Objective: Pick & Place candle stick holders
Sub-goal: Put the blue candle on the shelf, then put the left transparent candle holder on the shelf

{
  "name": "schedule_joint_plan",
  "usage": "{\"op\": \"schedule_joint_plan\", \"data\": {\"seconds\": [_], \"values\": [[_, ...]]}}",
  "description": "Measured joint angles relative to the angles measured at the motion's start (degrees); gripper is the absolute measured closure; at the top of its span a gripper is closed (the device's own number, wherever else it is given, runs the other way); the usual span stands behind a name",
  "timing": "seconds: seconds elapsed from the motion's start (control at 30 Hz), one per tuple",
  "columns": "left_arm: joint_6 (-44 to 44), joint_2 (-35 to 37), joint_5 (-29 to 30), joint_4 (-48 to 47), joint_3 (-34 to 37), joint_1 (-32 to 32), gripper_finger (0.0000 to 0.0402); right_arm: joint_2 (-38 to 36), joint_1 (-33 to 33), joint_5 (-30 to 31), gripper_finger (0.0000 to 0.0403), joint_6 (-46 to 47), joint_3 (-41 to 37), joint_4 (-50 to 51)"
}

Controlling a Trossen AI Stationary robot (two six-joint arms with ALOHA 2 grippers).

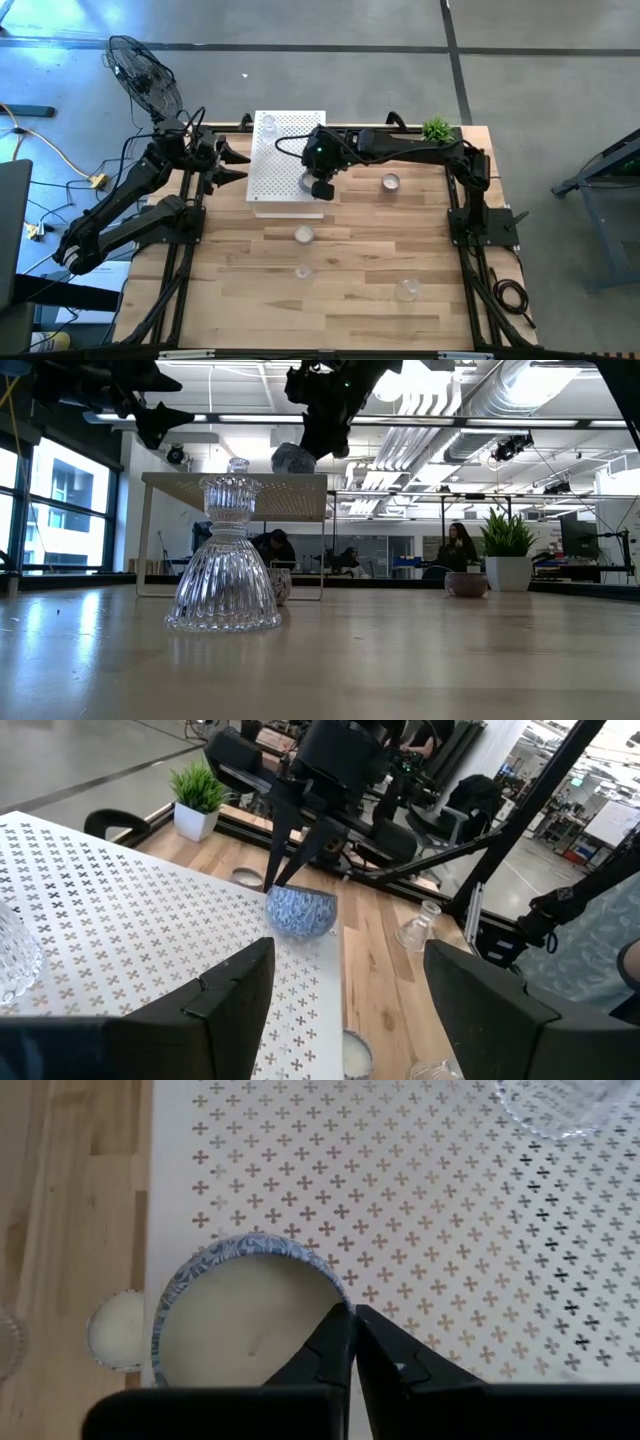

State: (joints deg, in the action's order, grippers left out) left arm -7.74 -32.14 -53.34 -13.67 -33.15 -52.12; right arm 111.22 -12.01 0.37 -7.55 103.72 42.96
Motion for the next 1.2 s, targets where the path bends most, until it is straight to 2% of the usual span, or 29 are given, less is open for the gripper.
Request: {"op": "schedule_joint_plan", "data": {"seconds": [0.3,0.57,0.93,1.2], "values": [[0.02,0.00,0.00,0.00,0.00,0.02,0.0149,0.00,-0.02,0.61,0.0330,0.00,0.00,-0.87],[-0.01,0.00,-0.02,-0.25,0.00,0.02,0.0149,-0.42,0.04,3.65,0.0286,-2.87,0.02,-2.48],[-0.01,0.02,0.02,-0.44,0.00,0.02,0.0149,-6.40,2.29,3.61,0.0276,-5.38,0.11,-6.11],[-0.01,0.02,-0.03,-0.56,0.00,1.40,0.0149,-11.27,7.23,2.73,0.0276,-4.65,0.11,1.09]]}}
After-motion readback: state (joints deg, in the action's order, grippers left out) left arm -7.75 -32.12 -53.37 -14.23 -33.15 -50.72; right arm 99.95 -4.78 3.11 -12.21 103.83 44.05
